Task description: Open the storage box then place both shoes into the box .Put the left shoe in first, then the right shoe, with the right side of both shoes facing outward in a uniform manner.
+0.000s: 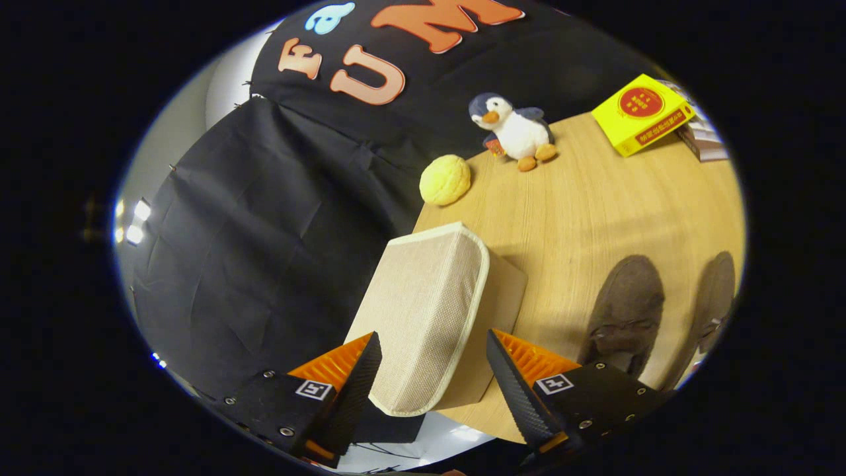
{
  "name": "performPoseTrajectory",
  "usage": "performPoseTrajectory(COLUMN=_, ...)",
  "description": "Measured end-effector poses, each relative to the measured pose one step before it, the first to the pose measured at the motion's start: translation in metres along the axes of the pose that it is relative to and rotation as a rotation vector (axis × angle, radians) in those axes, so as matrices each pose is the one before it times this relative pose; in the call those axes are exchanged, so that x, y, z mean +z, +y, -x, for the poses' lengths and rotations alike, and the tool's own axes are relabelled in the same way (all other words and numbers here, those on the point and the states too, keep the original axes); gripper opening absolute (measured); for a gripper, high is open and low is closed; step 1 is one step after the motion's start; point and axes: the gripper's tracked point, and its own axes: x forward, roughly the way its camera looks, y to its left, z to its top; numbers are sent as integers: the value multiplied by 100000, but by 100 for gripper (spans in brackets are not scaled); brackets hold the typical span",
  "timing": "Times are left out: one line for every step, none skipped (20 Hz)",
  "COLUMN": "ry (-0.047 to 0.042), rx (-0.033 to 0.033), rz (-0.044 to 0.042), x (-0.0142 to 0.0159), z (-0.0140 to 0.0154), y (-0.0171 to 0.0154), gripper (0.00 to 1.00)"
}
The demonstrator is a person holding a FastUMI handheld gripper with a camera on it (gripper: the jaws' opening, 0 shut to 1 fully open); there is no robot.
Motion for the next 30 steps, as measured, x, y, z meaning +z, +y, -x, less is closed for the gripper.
performPoseTrajectory(ry=1457, rx=1635, rz=-897, x=-542, z=-790, y=71, gripper=96)
performPoseTrajectory(ry=1405, rx=-51, rz=-802, x=-417, z=-638, y=-246, gripper=96)
performPoseTrajectory(ry=1465, rx=646, rz=-299, x=-323, z=-659, y=-111, gripper=96)
performPoseTrajectory(ry=1207, rx=-441, rz=-608, x=-547, z=-826, y=-314, gripper=96)
performPoseTrajectory(ry=893, rx=825, rz=-387, x=-298, z=-446, y=-187, gripper=96)
performPoseTrajectory(ry=664, rx=788, rz=-728, x=-382, z=-444, y=-27, gripper=96)
performPoseTrajectory(ry=549, rx=1301, rz=-1081, x=-184, z=-377, y=-18, gripper=96)
performPoseTrajectory(ry=255, rx=1960, rz=-2338, x=-153, z=-301, y=218, gripper=96)
performPoseTrajectory(ry=213, rx=1347, rz=-2142, x=55, z=-247, y=116, gripper=96)
performPoseTrajectory(ry=117, rx=1066, rz=-1639, x=-78, z=-195, y=108, gripper=96)
performPoseTrajectory(ry=572, rx=955, rz=-1212, x=88, z=-26, y=324, gripper=95)
performPoseTrajectory(ry=-343, rx=1558, rz=-972, x=230, z=214, y=400, gripper=94)
performPoseTrajectory(ry=-1150, rx=855, rz=-555, x=325, z=525, y=389, gripper=92)
performPoseTrajectory(ry=-643, rx=1426, rz=-359, x=212, z=476, y=369, gripper=91)
performPoseTrajectory(ry=-590, rx=1680, rz=-1272, x=353, z=656, y=594, gripper=87)
performPoseTrajectory(ry=-947, rx=1837, rz=-1775, x=209, z=732, y=702, gripper=85)
performPoseTrajectory(ry=-2026, rx=1841, rz=-1121, x=650, z=584, y=827, gripper=79)
performPoseTrajectory(ry=-2107, rx=1475, rz=-64, x=488, z=563, y=992, gripper=75)
performPoseTrajectory(ry=-2043, rx=683, rz=853, x=567, z=300, y=897, gripper=69)
performPoseTrajectory(ry=-1923, rx=193, rz=1488, x=413, z=333, y=1053, gripper=63)
performPoseTrajectory(ry=-1365, rx=258, rz=2092, x=434, z=15, y=953, gripper=51)
performPoseTrajectory(ry=-488, rx=84, rz=2175, x=144, z=-124, y=1025, gripper=46)
performPoseTrajectory(ry=-434, rx=460, rz=1889, x=199, z=-163, y=1066, gripper=40)
performPoseTrajectory(ry=-579, rx=939, rz=1334, x=131, z=-145, y=1421, gripper=37)
performPoseTrajectory(ry=-859, rx=927, rz=459, x=246, z=-285, y=1213, gripper=32)
performPoseTrajectory(ry=-1053, rx=505, rz=706, x=356, z=-337, y=1071, gripper=30)
performPoseTrajectory(ry=-1325, rx=531, rz=599, x=543, z=-459, y=863, gripper=23)
performPoseTrajectory(ry=-696, rx=901, rz=510, x=209, z=-264, y=963, gripper=21)
performPoseTrajectory(ry=-119, rx=853, rz=173, x=205, z=-589, y=960, gripper=18)
performPoseTrajectory(ry=121, rx=826, rz=205, x=86, z=-607, y=933, gripper=17)
